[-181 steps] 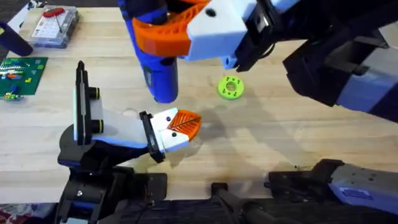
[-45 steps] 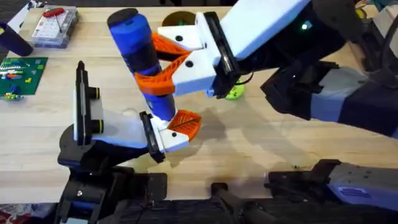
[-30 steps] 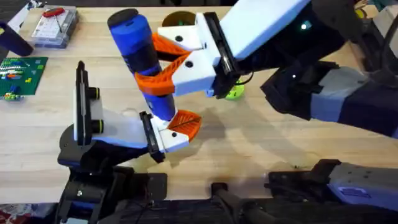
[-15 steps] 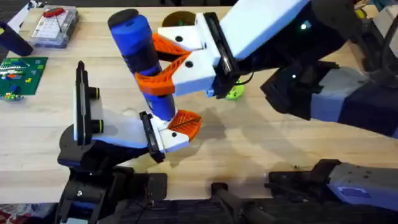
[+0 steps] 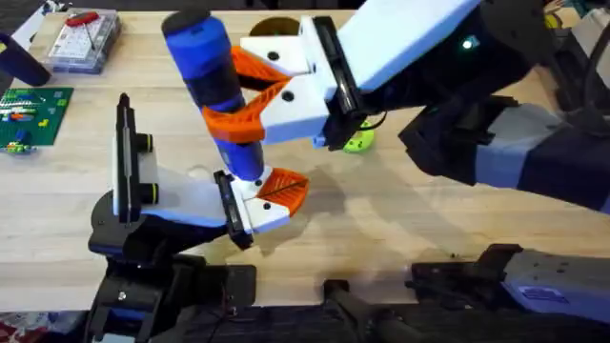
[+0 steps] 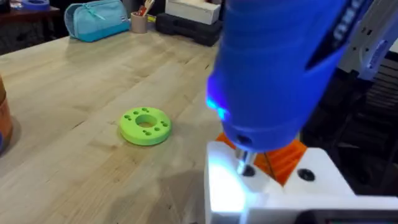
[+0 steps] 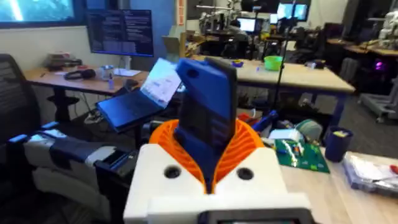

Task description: Pick up the gripper from the table and insert it into the empty holder that is missing its gripper. Then pick up a screw, insert it into the mounting hole, and use the screwdriver to tighten it. Finally, clean up the table by picking up the vegetable and placing it into the bucket.

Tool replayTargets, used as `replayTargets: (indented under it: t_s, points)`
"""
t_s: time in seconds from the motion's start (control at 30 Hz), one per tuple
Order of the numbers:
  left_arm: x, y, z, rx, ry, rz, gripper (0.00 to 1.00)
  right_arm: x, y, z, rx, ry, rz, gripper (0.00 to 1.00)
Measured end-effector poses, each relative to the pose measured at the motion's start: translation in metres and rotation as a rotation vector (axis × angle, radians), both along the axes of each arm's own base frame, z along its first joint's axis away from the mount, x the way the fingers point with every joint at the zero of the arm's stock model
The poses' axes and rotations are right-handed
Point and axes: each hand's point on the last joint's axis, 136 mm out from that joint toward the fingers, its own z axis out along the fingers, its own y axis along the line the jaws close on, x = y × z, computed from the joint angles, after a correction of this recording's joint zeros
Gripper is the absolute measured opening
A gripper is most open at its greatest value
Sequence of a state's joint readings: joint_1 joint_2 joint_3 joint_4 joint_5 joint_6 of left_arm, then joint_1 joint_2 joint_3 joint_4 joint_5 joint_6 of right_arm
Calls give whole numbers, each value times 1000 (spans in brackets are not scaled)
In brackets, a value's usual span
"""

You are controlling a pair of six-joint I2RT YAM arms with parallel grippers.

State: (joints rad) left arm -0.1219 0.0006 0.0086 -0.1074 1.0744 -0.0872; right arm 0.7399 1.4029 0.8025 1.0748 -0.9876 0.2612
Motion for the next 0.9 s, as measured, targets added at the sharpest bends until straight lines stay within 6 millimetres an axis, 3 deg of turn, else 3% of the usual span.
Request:
replayTargets:
  t_s: [0.1,0.3,0.4,0.6,0.73,0.9]
  points:
    - [0,0,0,0,0,0,11,5,-1,11,10,4,-8,24]
    - [0,0,0,0,0,0,11,30,-3,68,-4,-2,-39,24]
    - [0,0,0,0,0,-2,11,35,-2,81,-39,3,-52,24]
    - [0,0,0,0,0,-3,11,45,-2,72,-149,34,-82,24]
    - [0,0,0,0,0,-3,11,70,-8,55,-261,81,-200,23]
    - [-1,0,0,0,0,-3,11,111,-28,20,-460,88,-443,23]
